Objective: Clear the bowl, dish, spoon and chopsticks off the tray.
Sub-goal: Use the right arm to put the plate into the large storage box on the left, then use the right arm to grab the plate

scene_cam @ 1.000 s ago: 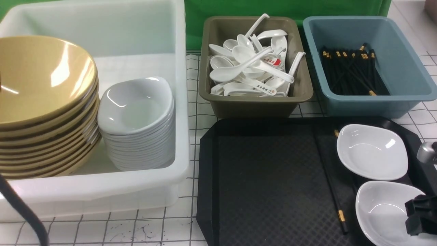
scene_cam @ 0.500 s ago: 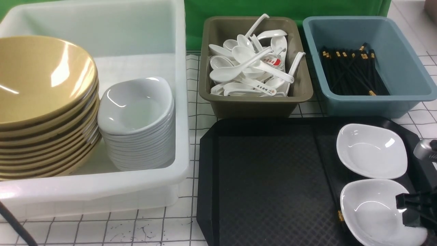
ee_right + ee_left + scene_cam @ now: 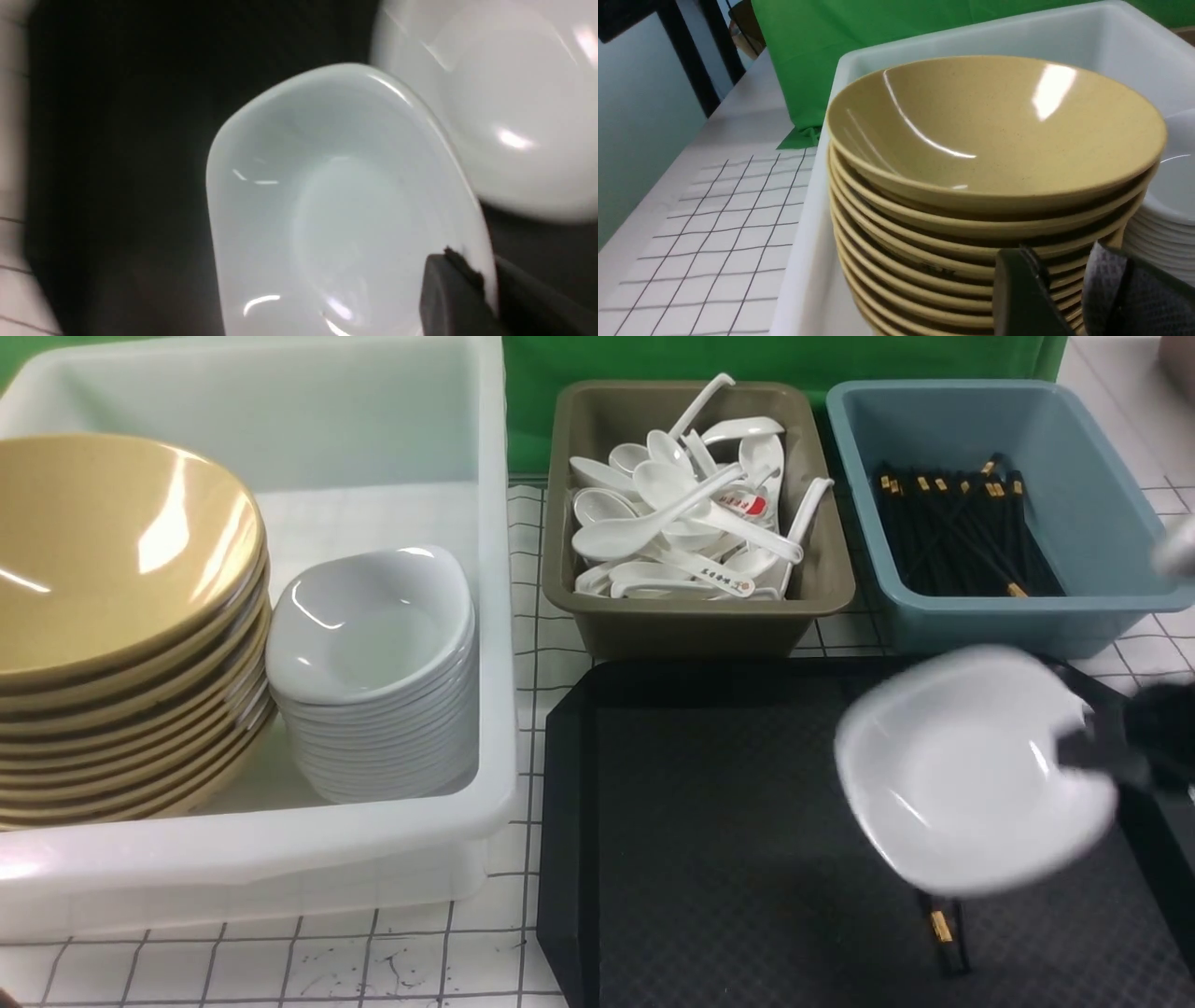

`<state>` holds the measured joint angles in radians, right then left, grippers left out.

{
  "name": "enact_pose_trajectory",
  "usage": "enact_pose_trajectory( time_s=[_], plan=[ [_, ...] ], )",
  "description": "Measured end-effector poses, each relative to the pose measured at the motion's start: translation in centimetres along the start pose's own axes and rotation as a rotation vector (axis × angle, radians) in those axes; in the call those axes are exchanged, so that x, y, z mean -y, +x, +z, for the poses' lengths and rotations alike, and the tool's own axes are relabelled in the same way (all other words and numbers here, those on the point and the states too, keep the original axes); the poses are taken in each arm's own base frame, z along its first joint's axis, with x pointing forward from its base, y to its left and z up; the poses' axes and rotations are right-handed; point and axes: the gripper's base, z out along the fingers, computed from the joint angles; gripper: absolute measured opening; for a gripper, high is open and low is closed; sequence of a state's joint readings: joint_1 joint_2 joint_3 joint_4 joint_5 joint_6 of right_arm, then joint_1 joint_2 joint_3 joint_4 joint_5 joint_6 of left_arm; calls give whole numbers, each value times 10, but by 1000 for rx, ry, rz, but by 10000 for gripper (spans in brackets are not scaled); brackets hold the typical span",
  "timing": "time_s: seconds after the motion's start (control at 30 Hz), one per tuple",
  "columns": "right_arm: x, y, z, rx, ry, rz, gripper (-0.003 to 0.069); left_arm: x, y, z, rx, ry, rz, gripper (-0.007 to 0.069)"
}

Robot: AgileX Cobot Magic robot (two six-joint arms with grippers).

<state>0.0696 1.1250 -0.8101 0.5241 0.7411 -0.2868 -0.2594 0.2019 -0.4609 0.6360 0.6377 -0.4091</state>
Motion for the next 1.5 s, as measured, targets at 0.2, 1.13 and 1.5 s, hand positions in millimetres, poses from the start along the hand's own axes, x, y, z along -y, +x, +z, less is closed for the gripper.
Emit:
enact_pose_trajectory(
  time_s=[0.2,1.13,1.5],
  plan=[
    [-84,-44,8,184,-251,-110,77,9,14,-2,150,70,15,153],
    [-109,-98,95,-113,-26,-551,416,12,33,-8,205,94,-37,153],
    [59,8,112,-372,319,-200,87,13,33,-7,206,101,-55,20]
  ],
)
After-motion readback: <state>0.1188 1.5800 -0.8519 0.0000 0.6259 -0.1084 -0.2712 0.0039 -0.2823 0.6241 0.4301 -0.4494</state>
